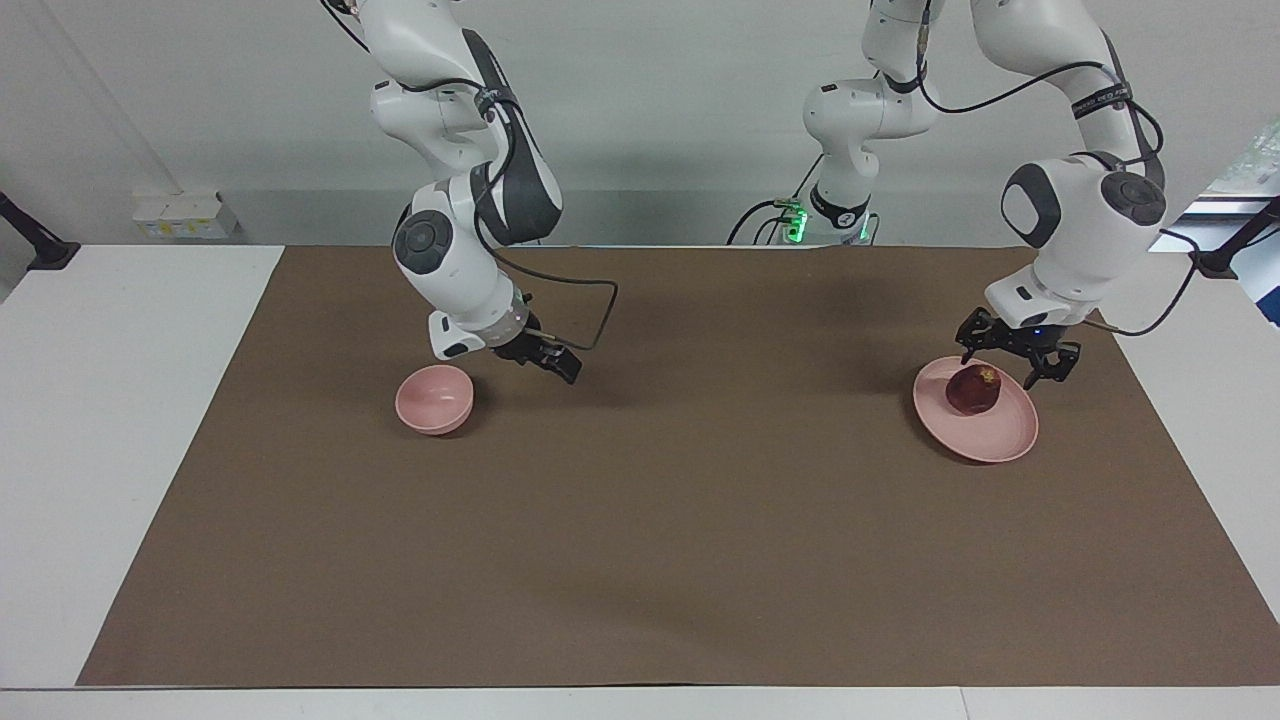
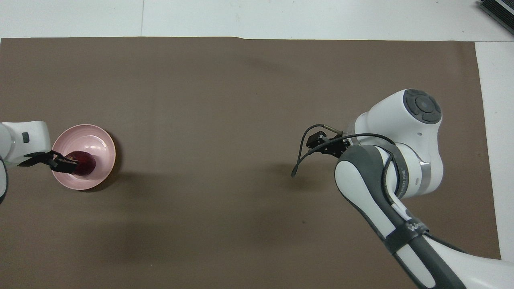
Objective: Move apple from plate to bowl
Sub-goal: 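Grasp the apple with the left gripper while the right gripper moves inward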
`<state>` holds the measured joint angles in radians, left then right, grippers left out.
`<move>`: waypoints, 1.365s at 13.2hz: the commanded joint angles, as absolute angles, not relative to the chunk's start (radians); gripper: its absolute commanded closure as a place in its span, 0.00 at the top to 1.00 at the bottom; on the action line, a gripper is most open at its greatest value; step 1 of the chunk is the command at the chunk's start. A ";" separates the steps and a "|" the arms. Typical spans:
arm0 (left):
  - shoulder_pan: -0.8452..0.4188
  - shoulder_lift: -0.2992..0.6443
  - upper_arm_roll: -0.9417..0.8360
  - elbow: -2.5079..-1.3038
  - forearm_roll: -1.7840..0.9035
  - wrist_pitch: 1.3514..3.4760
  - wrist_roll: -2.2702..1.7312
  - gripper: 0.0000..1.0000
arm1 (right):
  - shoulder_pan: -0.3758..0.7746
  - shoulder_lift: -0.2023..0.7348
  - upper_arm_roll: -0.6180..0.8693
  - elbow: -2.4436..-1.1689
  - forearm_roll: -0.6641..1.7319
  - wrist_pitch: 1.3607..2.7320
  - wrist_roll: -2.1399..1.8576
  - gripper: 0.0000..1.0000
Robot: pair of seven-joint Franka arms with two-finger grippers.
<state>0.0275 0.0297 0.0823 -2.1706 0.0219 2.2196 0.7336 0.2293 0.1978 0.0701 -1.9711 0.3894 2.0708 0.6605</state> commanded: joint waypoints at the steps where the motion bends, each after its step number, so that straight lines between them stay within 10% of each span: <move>1: 0.051 0.043 0.075 -2.200 0.020 2.266 0.784 1.00 | 0.247 0.231 0.072 -1.980 0.535 2.123 0.701 1.00; 18: 0.035 0.069 0.075 -2.255 0.020 2.365 0.818 0.96 | 0.394 0.253 0.072 -1.979 0.954 2.272 0.867 1.00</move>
<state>0.0392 0.0926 0.0756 -2.2287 0.0219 2.3296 0.8050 0.3894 0.2497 0.0703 -1.9933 0.9243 2.2569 0.8372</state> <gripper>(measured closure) 0.000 0.000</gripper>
